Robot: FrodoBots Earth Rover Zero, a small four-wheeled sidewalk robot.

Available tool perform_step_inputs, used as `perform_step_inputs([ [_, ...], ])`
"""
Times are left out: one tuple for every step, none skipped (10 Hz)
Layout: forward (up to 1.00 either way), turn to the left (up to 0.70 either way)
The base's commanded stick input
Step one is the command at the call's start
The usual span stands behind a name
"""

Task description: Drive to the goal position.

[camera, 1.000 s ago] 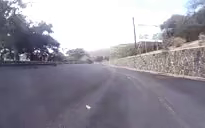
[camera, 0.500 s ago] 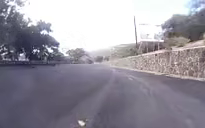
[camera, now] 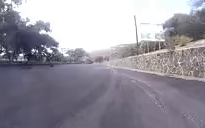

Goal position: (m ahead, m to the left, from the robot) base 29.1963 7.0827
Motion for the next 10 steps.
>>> perform_step_inputs([
  [0.7,0.0],
  [0.7,0.0],
  [0.7,0.0],
  [0.7,0.0],
  [0.7,0.0],
  [0.7,0.0],
  [0.7,0.0],
  [0.7,0.0],
  [0.7,0.0],
  [0.7,0.0],
])
